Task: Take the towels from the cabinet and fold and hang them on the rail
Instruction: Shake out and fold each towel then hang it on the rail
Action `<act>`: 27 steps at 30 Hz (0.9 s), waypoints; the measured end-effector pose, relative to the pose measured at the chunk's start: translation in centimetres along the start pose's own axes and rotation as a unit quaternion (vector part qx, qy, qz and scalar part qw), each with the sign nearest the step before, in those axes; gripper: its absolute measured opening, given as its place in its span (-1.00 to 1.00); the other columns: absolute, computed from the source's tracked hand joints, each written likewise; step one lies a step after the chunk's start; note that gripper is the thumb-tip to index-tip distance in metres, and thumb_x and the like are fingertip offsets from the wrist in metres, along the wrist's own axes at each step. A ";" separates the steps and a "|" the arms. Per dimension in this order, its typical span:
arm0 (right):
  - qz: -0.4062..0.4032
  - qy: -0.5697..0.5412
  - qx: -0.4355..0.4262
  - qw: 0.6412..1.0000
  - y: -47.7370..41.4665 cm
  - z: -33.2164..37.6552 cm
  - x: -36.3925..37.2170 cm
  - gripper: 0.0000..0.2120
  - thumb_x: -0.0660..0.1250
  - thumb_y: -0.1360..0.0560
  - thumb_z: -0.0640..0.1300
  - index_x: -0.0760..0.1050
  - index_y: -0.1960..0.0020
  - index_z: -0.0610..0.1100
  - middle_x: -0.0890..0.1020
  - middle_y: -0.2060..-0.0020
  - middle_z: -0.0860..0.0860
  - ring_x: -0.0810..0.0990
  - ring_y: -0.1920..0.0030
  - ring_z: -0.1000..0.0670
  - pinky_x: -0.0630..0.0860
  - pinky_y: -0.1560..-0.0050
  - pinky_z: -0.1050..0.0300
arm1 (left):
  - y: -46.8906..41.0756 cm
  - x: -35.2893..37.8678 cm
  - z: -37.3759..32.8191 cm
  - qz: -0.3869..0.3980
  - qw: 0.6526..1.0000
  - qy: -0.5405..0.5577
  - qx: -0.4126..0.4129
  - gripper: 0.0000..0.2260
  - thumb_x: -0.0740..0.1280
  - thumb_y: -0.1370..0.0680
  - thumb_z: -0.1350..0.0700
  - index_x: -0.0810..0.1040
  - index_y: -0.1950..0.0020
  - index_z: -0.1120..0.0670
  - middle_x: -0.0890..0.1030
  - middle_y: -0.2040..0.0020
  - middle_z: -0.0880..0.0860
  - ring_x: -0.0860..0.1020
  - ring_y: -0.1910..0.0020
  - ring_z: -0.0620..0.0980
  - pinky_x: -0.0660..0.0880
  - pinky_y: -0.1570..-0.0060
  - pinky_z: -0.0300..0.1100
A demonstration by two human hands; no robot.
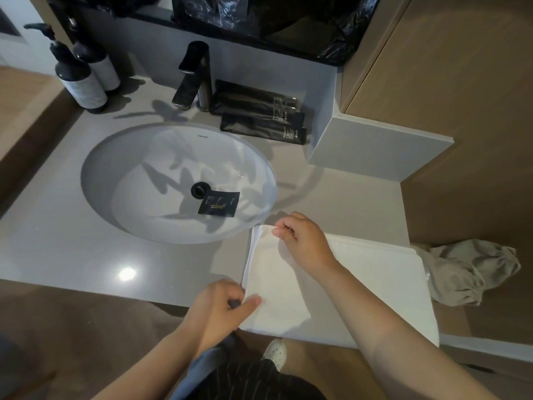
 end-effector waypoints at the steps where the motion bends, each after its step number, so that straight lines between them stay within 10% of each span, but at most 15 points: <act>1: 0.020 0.008 0.004 1.000 -0.3 -0.1 0.5 -0.88 0.30 -0.58 -0.12 0.57 0.09 -0.10 0.48 0.20 0.16 0.47 0.05 0.01 0.42 -0.09 0.00 | 0.0 0.2 0.1 0.009 1.000 -0.004 0.005 -0.61 0.38 -0.52 -0.11 0.58 0.37 0.14 0.60 0.23 -0.02 0.57 0.22 -0.11 0.54 0.15 -0.16; 16: -0.017 0.221 0.036 0.974 1.1 -3.6 0.9 -0.66 0.20 -0.59 0.14 0.45 -0.29 0.05 0.48 -0.18 0.04 0.43 -0.21 -0.05 0.16 -0.27 0.07 | -0.5 -0.3 1.6 -0.084 0.987 -0.130 -0.034 -0.69 0.45 -0.42 -0.16 0.35 0.26 -0.08 0.50 0.23 -0.11 0.49 0.33 -0.18 0.31 0.39 -0.42; 27: -0.043 0.224 0.050 0.972 0.3 -5.2 -0.5 -0.69 0.20 -0.60 0.11 0.45 -0.24 -0.02 0.54 -0.08 0.02 0.47 -0.16 -0.06 0.15 -0.22 0.09 | -5.9 -1.1 -0.8 -0.118 0.982 -0.125 -0.081 -0.65 0.38 -0.50 -0.19 0.38 0.05 0.07 0.44 0.07 0.00 0.46 0.24 -0.05 0.48 0.15 -0.15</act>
Point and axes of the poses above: each hand's wrist, its own y-axis away from the middle knuckle, its own x-axis out of the palm, z = x × y, the point moved 8 cm from there along -y, towards the middle knuckle
